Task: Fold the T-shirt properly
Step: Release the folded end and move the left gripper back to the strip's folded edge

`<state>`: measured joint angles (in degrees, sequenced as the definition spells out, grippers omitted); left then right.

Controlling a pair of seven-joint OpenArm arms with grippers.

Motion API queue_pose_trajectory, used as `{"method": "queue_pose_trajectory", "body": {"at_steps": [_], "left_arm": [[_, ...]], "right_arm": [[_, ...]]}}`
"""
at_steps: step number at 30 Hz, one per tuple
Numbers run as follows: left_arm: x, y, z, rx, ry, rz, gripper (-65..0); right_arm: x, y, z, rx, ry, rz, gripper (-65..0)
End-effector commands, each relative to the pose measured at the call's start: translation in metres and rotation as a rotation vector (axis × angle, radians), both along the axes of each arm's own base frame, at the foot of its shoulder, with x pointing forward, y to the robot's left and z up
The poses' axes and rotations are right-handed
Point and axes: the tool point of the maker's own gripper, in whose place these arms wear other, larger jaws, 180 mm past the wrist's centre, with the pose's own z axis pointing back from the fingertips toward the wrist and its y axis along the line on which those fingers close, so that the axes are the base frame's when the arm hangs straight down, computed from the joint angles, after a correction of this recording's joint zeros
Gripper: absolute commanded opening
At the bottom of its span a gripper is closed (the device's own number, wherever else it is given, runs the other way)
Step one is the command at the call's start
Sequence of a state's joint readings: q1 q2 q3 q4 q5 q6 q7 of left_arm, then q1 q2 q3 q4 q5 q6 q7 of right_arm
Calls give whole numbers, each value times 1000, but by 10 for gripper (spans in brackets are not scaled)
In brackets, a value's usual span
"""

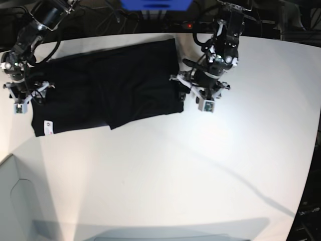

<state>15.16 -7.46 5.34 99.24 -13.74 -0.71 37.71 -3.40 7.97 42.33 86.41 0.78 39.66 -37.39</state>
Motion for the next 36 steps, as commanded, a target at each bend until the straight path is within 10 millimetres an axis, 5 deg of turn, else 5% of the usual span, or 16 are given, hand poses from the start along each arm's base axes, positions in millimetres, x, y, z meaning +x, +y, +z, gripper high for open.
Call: {"method": "queue_pose_trajectory", "body": {"at_steps": [1,9,21,26,31,36], "left_arm": [[7,-1,7,-5,-32,-5,-316],[14,-1,11,-5,-46,-6,-316],[14,0,7,-3,-37,-1,-316],[19,2,2,3,-29,1,-316],[19,2,-1,4,-20,3,-316],[28,2,5,4,-41,3,-316]], "right_arm": [[6,-9,11,-22,-33,5,-245],[20,-26,5,1,-20,-13,-242],[-13,-14,-41,65,112,2,-252],[-27,6,-57,69,177,71,-394],[-34,16,-64,68,207,106,-650],[-28,10,-51,36,175,107,-650]]}}
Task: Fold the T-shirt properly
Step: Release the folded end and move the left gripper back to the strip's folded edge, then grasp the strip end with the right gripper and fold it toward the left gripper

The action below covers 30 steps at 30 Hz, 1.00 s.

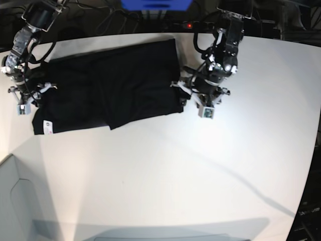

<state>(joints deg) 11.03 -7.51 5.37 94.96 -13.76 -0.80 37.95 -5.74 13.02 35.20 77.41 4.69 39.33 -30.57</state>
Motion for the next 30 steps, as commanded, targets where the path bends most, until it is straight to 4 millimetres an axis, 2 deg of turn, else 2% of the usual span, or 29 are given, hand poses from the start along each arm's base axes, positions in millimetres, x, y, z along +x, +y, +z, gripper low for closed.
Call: {"method": "queue_pose_trajectory", "body": {"at_steps": [1,5,10,13,16,18,25,30], "left_arm": [[10,-2,12,-10,-48,-2,-316],[14,-3,7,-14,-35,3,-316],[12,-8,-1,-26,-11,10,-316],[17,-9,-5,-28,-4,12,-316],[18,-7,-12,-22,14,15,-316],[20,-7,-13,-21,15,16,-316],[23,-4,-10,-7,5,14,-316],[23,-3,-11,-4,6,14,-316]], "right_arm": [[-22,-5,-11,-64,133,24,-650],[-14,6,22,-129,49,54,-650],[-14,31,52,-165,-35,85,-650],[-11,50,74,-168,-105,89,-650],[-6,78,96,-163,-175,122,-650],[-3,106,110,-151,-219,177,-650],[4,242,115,77,-282,416,-650],[11,322,132,184,-341,610,-650]]}}
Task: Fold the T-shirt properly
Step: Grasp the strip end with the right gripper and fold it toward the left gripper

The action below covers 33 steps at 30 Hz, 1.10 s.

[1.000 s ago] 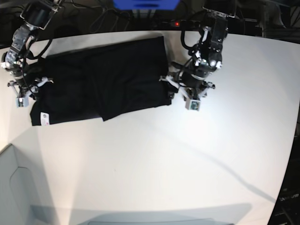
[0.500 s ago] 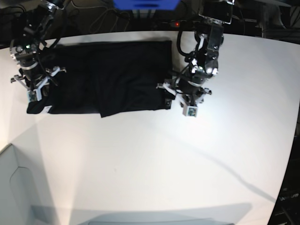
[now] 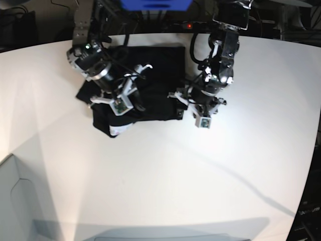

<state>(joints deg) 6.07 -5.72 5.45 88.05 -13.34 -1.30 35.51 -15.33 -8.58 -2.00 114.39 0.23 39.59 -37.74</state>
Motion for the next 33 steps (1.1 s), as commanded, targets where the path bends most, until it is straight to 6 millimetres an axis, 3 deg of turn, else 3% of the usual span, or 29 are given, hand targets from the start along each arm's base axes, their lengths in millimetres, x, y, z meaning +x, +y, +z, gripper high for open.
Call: {"method": "queue_pose_trajectory", "body": {"at_steps": [1,7,12,17,22,25,27,31,33], "left_arm": [[-2,1,-1,6,19,-1,-316],[-3,1,0,6,21,1,-316],[-1,2,11,-5,-7,10,-316],[5,8,44,-17,-96,29,-313],[0,23,70,-19,-163,72,-313],[-9,48,79,3,-183,133,-313],[-15,71,80,23,-181,190,-313],[-31,117,73,71,-153,307,-313],[-40,135,71,92,-140,353,-313]], "right_arm": [[5,16,11,42,-39,39,-650],[17,53,-4,65,-4,146,-650],[16,52,-23,46,43,155,-650],[10,51,-27,14,47,188,-650],[7,46,-31,-3,53,192,-521],[1,47,-26,4,43,194,-403],[0,47,-14,15,13,187,-358],[0,41,20,23,-84,163,-334],[4,30,28,10,-112,138,-334]]}}
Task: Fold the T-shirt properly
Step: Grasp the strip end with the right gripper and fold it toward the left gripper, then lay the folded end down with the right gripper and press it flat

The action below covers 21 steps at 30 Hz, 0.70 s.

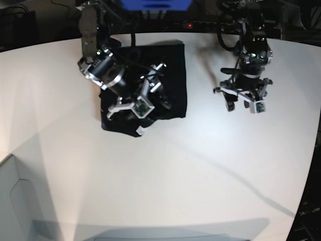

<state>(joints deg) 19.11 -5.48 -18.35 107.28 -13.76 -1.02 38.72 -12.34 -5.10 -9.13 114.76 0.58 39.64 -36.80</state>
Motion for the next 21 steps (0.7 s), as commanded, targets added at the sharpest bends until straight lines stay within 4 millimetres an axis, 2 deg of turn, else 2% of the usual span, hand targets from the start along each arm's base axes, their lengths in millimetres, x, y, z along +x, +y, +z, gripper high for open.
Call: {"method": "queue_pose_trajectory", "body": {"at_steps": [1,5,7,13,16,21], "left_arm": [[0,8,8,15,-30,15,-313],[-6,22,8,33,-23,46,-313],[-10,27,7,39,-16,60,-313],[-11,27,6,39,-14,59,-313],[-11,28,7,38,-14,62,-313],[-14,28,5,39,-7,63,-313]], "right_arm": [[5,-7,9,13,-28,-21,-333],[23,-44,10,-8,-43,-133,-329],[27,-49,12,-14,-48,-147,-327],[23,-45,8,-13,-35,-136,-314],[17,-34,2,-7,-14,-102,-286],[9,-14,2,5,-10,-44,-281]]}}
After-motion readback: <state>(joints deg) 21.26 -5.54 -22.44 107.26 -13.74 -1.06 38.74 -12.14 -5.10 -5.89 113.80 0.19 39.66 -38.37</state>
